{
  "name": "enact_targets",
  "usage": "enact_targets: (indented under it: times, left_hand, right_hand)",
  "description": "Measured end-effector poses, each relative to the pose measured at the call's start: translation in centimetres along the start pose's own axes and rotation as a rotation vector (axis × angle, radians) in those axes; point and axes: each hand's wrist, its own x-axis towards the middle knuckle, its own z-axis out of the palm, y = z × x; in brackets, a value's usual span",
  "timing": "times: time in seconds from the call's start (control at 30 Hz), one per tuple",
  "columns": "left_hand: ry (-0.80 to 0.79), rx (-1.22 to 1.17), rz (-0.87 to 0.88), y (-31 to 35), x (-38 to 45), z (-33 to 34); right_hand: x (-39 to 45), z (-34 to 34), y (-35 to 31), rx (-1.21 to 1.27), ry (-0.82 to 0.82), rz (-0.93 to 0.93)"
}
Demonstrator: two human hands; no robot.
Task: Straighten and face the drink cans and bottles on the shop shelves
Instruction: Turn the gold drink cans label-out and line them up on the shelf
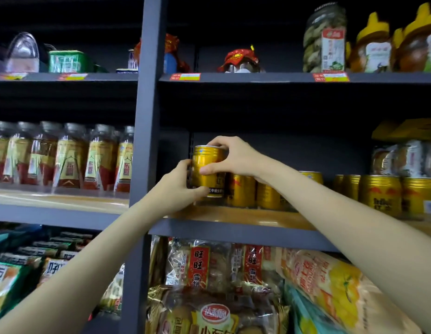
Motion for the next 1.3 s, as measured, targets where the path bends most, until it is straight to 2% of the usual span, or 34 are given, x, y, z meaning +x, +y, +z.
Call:
enact_targets:
  times: [0.17, 0.27, 0.33, 0.47, 0.57, 0.63, 0.7, 0.77, 0.87, 0.97, 1.07, 1.17, 1.3]
  left_hand:
    - [-0.061, 0.098, -0.048, 0.3, 2.6, 0.2]
    - [-0.127, 0.167, -0.09, 0.0, 3.5, 0.5]
    - [-0.164, 0.175, -0.126, -0.2, 3.9, 0.5]
    - [-0.24, 0.182, -0.195, -0.2, 4.3, 0.4]
    - [-0.189, 0.171, -0.211, 0.5, 4.3, 0.3]
    - [-0.076, 0.166, -0.144, 1.4, 4.3, 0.4]
    - [0.05, 0.177, -0.015, 3.0, 4.1, 1.0]
    - [0.111, 0.199, 0.125, 5.2, 4.0, 2.3]
    - [0.11, 0.213, 0.271, 8.2, 4.2, 5.2]
    - [0.031, 0.231, 0.31, 10.4, 4.9, 8.2]
    - [-0.062, 0.347, 0.29, 11.5, 6.1, 10.4]
    - [-0.12, 0.436, 0.25, 11.5, 7.0, 11.7]
    - [-0.12, 0.476, 0.226, 10.9, 7.1, 12.2]
  right_hand:
    - [0.7, 1.0, 0.6, -0.225, 0.006, -0.001]
    - [0.6, 0.5, 1.4, -0.334, -0.059, 0.006]
    - [0.4, -0.6, 2.2, -0.345, -0.09, 0.013]
    - [-0.8, -2.9, 3.6, -0.257, -0.018, 0.044]
    - [-1.7, -4.4, 4.3, -0.232, 0.008, 0.065]
    - [-2.5, -5.6, 4.9, -0.233, 0.027, 0.088]
    - [-3.5, -7.2, 5.9, -0.219, 0.064, 0.123]
    - [-4.6, -9.1, 7.3, -0.224, 0.115, 0.167]
    - [-6.4, -12.2, 9.4, -0.244, 0.157, 0.262]
    - [-7.8, -14.7, 11.8, -0.277, 0.151, 0.349]
    - [-8.4, -15.8, 13.9, -0.401, 0.085, 0.42]
    - [-7.7, -15.2, 15.5, -0.558, 0.039, 0.395]
    - [-3.9, -14.0, 16.3, -0.742, -0.245, 0.409]
